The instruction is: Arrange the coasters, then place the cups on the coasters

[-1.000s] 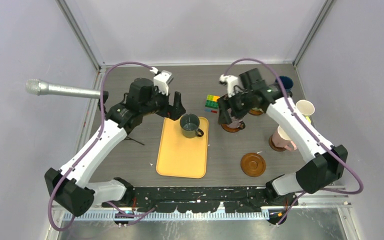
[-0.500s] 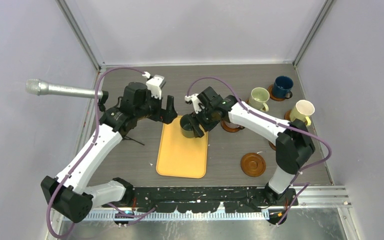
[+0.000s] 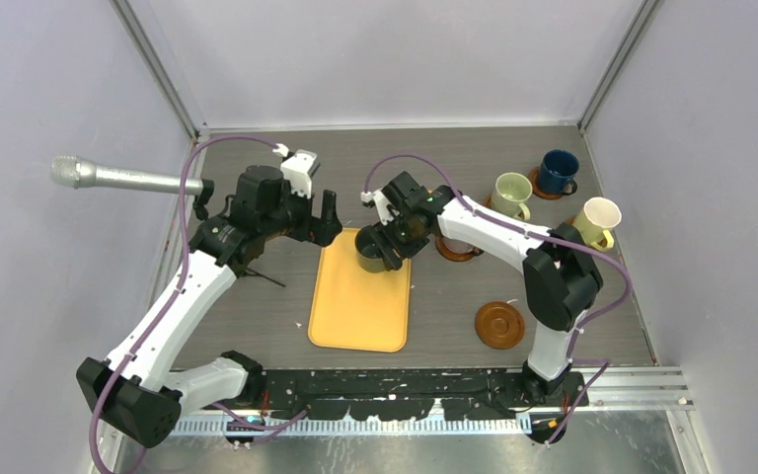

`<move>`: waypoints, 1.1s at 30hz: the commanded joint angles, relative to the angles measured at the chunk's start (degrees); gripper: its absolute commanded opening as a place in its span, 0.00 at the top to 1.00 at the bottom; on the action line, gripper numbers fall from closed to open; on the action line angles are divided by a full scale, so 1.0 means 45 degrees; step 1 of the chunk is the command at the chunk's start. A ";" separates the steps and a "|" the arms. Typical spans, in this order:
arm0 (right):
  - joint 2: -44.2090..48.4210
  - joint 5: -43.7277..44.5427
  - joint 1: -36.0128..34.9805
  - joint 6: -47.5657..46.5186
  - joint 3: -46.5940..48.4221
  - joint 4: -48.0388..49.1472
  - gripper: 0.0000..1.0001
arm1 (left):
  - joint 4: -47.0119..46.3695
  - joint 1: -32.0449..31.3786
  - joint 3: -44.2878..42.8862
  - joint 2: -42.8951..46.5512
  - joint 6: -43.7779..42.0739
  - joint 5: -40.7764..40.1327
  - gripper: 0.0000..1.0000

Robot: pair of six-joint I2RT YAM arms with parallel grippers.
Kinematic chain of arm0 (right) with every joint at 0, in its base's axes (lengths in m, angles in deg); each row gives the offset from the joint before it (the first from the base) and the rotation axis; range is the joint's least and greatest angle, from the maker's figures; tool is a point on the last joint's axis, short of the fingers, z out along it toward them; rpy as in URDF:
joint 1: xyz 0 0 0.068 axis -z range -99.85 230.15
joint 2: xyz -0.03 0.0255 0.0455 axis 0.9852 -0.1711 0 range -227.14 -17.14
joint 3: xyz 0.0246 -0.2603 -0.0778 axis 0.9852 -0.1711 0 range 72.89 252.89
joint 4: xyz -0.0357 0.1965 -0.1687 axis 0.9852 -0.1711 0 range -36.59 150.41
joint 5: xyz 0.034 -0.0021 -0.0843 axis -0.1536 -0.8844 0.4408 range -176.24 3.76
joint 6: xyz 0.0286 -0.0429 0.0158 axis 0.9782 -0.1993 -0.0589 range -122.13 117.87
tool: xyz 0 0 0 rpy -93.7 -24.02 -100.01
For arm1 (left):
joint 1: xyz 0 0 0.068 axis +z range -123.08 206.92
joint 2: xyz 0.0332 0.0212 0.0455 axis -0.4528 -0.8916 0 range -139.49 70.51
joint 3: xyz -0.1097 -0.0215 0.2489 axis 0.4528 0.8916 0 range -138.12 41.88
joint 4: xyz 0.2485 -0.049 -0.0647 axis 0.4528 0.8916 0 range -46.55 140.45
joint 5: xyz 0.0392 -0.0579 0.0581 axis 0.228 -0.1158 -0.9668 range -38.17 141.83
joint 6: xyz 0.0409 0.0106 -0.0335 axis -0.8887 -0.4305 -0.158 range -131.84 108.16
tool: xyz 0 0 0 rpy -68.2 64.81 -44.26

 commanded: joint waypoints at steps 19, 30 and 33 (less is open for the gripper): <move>0.3408 -0.0232 0.0608 -0.2134 -0.2843 0.1641 1.00 | -0.0144 0.0240 -0.0049 -0.0005 -0.0553 -0.0025 0.10; 0.8069 -0.3680 0.3586 -0.8044 -0.3915 -0.4555 1.00 | -0.0649 0.0228 -0.0030 -0.0437 -0.0667 0.1039 0.10; 0.8816 -0.4334 0.4993 -1.0292 -0.3989 -0.6589 1.00 | -0.0776 0.0221 -0.0184 -0.0704 -0.0676 0.1360 0.10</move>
